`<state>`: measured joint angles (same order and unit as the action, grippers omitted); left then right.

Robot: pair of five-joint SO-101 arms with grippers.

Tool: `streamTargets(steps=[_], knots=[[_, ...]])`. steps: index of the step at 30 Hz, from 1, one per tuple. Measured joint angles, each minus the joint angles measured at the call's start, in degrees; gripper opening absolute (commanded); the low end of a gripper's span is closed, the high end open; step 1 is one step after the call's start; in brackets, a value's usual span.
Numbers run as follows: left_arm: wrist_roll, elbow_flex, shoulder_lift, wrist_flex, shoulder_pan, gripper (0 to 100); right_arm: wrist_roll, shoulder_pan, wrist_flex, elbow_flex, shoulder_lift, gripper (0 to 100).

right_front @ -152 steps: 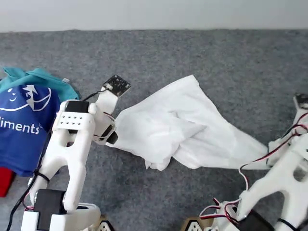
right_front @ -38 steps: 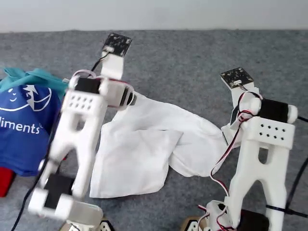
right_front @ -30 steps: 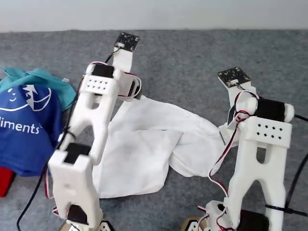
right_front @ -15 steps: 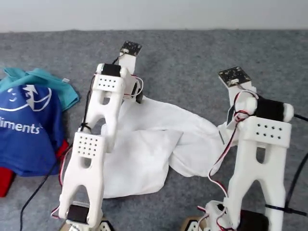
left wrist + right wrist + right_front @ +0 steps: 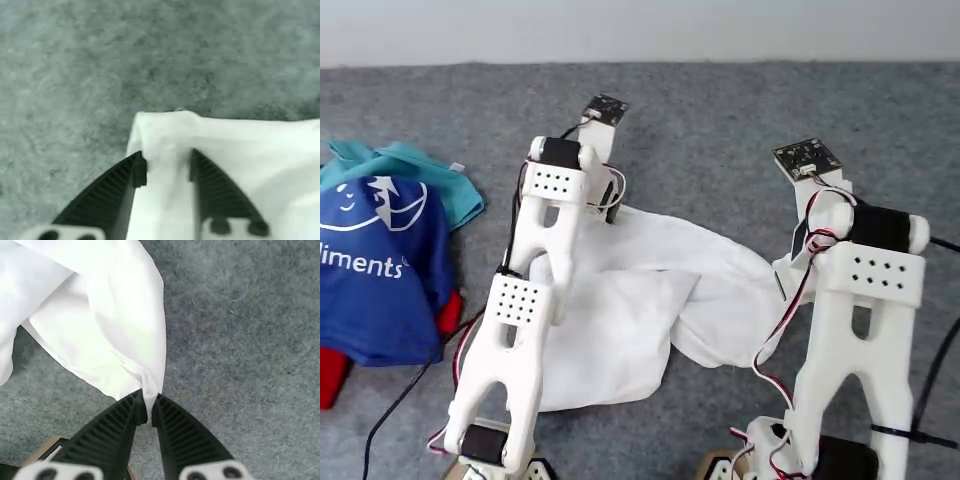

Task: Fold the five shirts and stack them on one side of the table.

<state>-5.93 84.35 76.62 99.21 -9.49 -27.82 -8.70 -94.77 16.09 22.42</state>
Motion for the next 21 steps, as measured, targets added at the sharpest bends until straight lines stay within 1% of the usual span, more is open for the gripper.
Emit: streamTargets(steps=[2,12,17,21], knots=[[-0.3,0.0,0.0,0.0,-0.4,1,0.0,0.0,0.0,0.0,0.0,1.0],[-0.7,-0.1,-1.2,0.2,-0.4,1,0.0,0.0,-0.5,-0.5,1.1,1.0],[-0.7,-0.6,-12.2,0.3,1.1,1,-0.2,0.2,-1.4,-5.2,6.9,1.0],[-0.7,-0.6,-24.1,0.4,2.6,1,-3.2,0.3,-0.4,-10.1,11.5,1.0]])
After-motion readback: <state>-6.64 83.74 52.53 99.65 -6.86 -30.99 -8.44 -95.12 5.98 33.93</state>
